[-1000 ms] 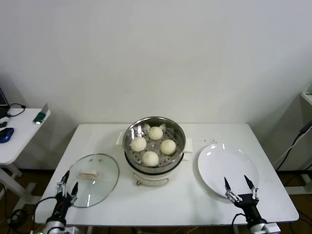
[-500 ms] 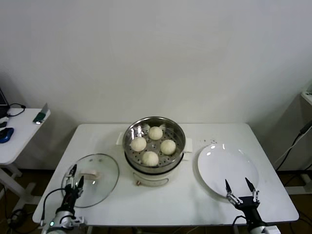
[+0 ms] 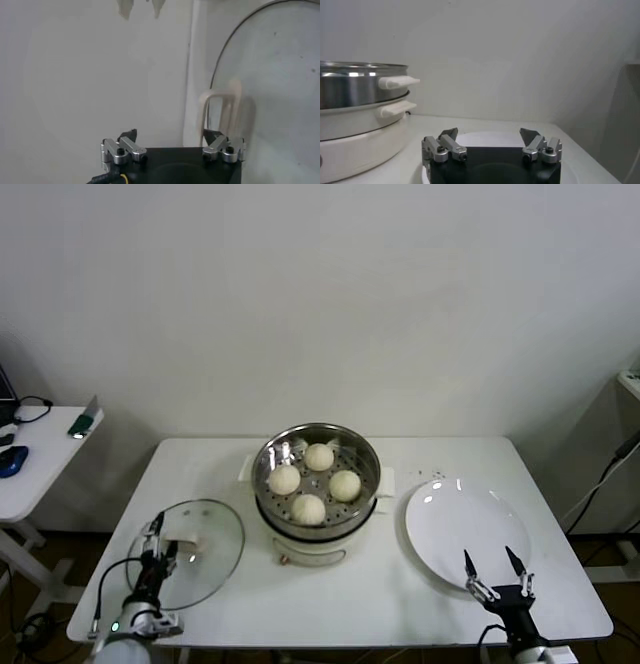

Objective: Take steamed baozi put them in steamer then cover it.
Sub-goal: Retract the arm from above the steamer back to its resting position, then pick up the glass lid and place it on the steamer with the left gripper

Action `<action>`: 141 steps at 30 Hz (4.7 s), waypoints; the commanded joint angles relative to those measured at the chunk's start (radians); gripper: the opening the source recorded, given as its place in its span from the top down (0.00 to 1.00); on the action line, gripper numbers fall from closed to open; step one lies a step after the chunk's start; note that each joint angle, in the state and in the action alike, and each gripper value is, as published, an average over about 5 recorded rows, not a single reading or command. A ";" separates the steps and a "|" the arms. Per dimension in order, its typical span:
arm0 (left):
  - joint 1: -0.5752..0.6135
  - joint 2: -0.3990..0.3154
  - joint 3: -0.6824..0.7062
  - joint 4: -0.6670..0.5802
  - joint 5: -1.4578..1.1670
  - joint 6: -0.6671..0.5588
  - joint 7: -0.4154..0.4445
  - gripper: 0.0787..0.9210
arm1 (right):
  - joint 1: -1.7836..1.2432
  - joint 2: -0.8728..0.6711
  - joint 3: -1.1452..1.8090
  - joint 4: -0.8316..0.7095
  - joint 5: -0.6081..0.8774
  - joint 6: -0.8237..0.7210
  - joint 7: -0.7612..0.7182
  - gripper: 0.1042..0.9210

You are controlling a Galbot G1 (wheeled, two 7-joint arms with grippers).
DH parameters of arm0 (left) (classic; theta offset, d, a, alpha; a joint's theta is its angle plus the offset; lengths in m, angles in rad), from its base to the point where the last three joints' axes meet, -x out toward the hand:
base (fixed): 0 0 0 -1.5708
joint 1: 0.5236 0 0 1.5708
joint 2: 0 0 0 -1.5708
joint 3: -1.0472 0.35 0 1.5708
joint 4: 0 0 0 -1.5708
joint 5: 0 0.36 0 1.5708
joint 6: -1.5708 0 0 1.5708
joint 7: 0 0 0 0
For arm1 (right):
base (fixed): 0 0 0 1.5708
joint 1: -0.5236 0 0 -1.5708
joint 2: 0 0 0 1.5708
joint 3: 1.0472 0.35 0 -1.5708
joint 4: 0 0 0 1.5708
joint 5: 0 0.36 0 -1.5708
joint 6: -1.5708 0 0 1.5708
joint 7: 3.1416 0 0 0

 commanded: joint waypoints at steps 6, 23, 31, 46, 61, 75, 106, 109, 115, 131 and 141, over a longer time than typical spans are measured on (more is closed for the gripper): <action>-0.046 -0.001 -0.013 0.131 0.053 -0.067 -0.050 0.33 | -0.002 0.004 0.002 0.019 -0.017 -0.001 -0.001 0.12; -0.045 -0.002 -0.016 0.140 0.061 -0.132 -0.085 0.90 | -0.007 0.011 -0.003 0.044 -0.043 -0.002 0.002 0.12; -0.013 0.010 -0.013 0.035 -0.026 -0.124 -0.076 0.93 | -0.009 0.015 -0.003 0.045 -0.047 0.000 0.001 0.12; 0.103 0.095 -0.011 -0.330 -0.226 0.084 0.100 0.93 | -0.001 0.010 0.001 0.041 -0.047 0.000 -0.001 0.12; 0.003 0.291 0.139 -0.649 -0.309 0.628 0.402 0.93 | 0.006 0.015 0.005 0.037 -0.111 -0.015 0.006 0.12; -0.184 0.130 0.483 -0.632 -0.006 0.699 0.517 0.93 | 0.025 0.018 0.002 0.021 -0.114 -0.010 0.009 0.12; -0.387 -0.266 0.759 -0.303 0.277 0.697 0.525 0.93 | 0.016 0.000 0.032 0.017 -0.098 0.003 0.008 0.12; -0.392 -0.271 0.758 -0.274 0.277 0.693 0.513 0.93 | 0.013 -0.004 0.038 0.017 -0.091 0.005 0.007 0.12; -0.387 -0.252 0.747 -0.250 0.278 0.685 0.500 0.93 | 0.010 -0.008 0.051 0.014 -0.086 0.008 0.008 0.12; -0.374 -0.186 0.712 -0.246 0.279 0.671 0.489 0.93 | 0.008 -0.004 0.054 0.007 -0.086 0.015 0.006 0.12; -0.372 -0.180 0.709 -0.231 0.308 0.654 0.487 0.93 | 0.004 -0.004 0.060 -0.001 -0.086 0.023 0.004 0.12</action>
